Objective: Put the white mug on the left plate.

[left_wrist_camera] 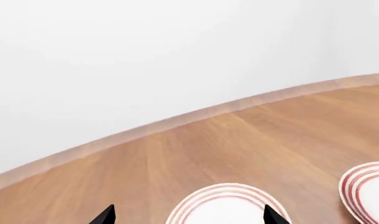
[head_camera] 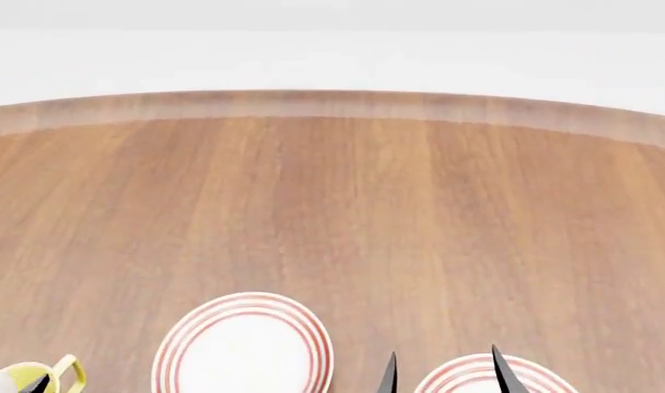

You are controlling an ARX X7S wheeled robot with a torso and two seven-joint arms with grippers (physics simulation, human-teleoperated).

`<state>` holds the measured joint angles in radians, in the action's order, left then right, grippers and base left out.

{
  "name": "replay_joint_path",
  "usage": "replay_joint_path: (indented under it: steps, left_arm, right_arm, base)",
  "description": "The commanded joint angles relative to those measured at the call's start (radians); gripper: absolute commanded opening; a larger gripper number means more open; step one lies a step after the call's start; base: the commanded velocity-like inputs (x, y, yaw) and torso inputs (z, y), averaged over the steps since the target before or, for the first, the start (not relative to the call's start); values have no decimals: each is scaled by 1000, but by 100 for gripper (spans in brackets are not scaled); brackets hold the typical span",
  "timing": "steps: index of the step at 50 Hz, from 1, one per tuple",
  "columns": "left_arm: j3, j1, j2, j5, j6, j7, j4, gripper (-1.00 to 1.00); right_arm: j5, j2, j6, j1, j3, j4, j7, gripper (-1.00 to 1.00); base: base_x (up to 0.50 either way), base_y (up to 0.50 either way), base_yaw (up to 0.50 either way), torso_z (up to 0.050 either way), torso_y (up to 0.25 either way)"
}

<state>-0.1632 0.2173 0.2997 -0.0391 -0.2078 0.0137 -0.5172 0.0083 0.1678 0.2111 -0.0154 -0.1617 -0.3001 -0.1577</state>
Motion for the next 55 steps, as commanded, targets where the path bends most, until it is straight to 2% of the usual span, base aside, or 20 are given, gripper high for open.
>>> replay_joint_path:
  steps: [1,5,16,20,36,49,55]
  left_arm:
    - [0,175,81,5,79,-26,-102,100]
    - [-12,298,123,66,186,-22,-116,100]
    - [26,428,191,91,374,-5,-52,100]
    - [9,481,225,106,492,-20,-9,100]
    - [0,504,269,103,592,-26,100,100]
    - [-58,472,311,103,648,-88,240,100]
    - [-102,443,296,125,650,-108,268,100]
  right_arm:
    - [5,6,-6,2,-5,8,-10,100]
    - [6,8,0,0,-8,0,-14,100]
    - [10,10,-3,10,-21,13,-20,100]
    - [12,11,-11,9,-23,20,-22,100]
    - [22,18,-14,8,-30,18,-33,100]
    - [29,25,-13,11,-34,19,-41,100]
    - [31,24,7,23,-44,7,-42,100]
  base:
    - [0,0,0,0,0]
    - [0,0,0,0,0]
    - [0,0,0,0,0]
    - [0,0,0,0,0]
    - [0,0,0,0,0]
    - [0,0,0,0,0]
    - [0,0,0,0,0]
